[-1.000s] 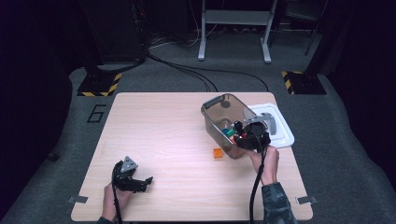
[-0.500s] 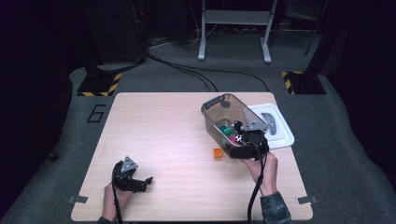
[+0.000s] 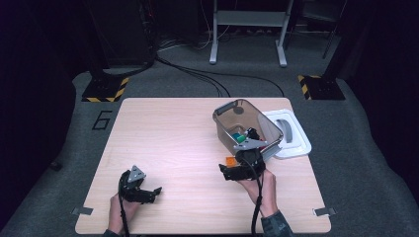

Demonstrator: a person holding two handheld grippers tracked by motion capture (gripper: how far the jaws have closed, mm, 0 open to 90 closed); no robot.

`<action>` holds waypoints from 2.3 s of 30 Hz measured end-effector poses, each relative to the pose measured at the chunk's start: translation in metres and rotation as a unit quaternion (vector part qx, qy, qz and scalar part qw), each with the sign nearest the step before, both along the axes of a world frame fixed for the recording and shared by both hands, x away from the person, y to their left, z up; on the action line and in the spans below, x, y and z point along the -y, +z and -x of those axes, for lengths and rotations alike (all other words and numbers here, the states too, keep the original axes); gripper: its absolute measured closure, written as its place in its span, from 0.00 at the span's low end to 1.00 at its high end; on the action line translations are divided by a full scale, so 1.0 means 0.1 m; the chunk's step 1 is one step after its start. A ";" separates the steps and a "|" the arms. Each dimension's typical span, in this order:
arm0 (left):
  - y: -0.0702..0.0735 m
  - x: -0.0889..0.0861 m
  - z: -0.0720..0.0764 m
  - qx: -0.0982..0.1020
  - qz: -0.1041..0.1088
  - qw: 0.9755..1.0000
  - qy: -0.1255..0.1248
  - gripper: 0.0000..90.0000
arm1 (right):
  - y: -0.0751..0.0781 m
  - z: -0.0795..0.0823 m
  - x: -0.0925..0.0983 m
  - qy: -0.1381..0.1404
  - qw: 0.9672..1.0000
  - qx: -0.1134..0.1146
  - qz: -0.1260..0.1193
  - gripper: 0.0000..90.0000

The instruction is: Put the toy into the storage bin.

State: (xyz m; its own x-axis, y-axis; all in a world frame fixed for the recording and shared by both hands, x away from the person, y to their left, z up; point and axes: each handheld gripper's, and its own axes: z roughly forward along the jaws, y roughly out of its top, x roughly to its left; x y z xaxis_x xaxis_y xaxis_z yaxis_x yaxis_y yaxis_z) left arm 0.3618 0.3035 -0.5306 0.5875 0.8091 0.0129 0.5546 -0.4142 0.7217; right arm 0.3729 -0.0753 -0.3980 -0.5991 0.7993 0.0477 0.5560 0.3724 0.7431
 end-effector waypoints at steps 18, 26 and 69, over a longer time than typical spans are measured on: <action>0.00 0.00 0.00 0.002 0.001 1.000 0.002 0.04 | -0.72 -0.41 -0.33 -0.012 0.998 -0.038 0.055 0.26; 0.00 0.00 0.00 -0.001 0.000 1.000 -0.001 0.04 | -0.84 -0.57 -0.36 -0.046 0.995 -0.034 0.084 0.37; 0.00 0.00 0.00 0.000 0.000 1.000 -0.001 0.05 | -0.99 -0.63 -0.43 -0.055 0.992 -0.056 0.097 0.46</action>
